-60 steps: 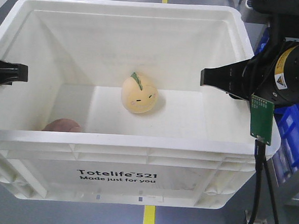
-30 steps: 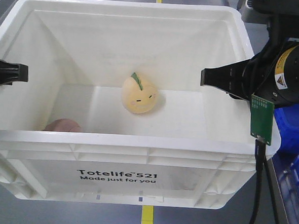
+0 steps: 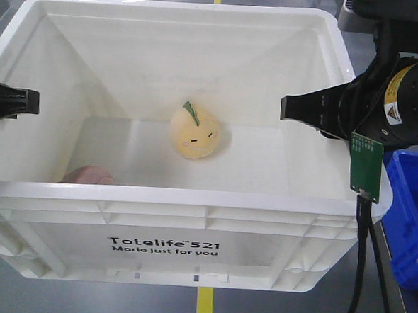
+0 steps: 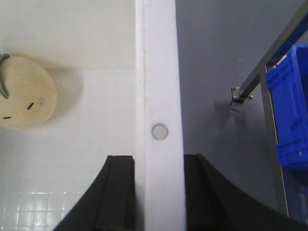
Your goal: Place moving items into box and shelve
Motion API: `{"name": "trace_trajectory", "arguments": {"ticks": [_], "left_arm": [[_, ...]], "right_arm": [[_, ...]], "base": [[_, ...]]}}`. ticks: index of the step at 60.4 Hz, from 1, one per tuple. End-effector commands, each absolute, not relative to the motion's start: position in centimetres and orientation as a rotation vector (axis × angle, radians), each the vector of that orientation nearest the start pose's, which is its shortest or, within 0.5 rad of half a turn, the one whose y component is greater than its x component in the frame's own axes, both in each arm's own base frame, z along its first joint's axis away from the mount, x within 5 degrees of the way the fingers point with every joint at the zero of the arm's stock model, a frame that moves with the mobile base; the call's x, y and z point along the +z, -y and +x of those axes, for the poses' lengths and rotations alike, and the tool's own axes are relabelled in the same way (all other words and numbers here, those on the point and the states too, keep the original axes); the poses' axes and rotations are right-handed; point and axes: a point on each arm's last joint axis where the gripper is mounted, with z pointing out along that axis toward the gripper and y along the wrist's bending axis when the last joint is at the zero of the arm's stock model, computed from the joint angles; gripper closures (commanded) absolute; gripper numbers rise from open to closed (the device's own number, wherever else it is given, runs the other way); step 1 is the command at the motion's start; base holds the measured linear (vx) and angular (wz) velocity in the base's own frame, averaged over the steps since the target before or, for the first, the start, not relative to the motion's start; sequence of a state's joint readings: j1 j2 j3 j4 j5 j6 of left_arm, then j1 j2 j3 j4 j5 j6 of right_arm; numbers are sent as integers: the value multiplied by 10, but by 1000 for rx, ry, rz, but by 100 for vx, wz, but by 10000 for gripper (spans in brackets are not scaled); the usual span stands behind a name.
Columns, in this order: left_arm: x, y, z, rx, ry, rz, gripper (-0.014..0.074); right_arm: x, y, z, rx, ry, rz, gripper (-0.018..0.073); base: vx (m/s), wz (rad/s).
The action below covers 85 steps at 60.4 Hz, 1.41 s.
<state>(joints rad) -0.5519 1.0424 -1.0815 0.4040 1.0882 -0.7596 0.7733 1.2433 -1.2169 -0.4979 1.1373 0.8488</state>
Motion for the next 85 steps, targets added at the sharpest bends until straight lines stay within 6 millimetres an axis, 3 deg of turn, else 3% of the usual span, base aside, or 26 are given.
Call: {"name": "trace_trajectory", "arguments": {"ticks": [1,85], "left_arm": [[396,67,178,-64,-2246,-124,451],[396,67,178,-66,-2244,-123,451]], "right_arm": [[399,-129,199,20,-2259,-60,510],[400,-129,199,23,-2257,-61,510]], "base": [[50,-3],[48,-2]]}}
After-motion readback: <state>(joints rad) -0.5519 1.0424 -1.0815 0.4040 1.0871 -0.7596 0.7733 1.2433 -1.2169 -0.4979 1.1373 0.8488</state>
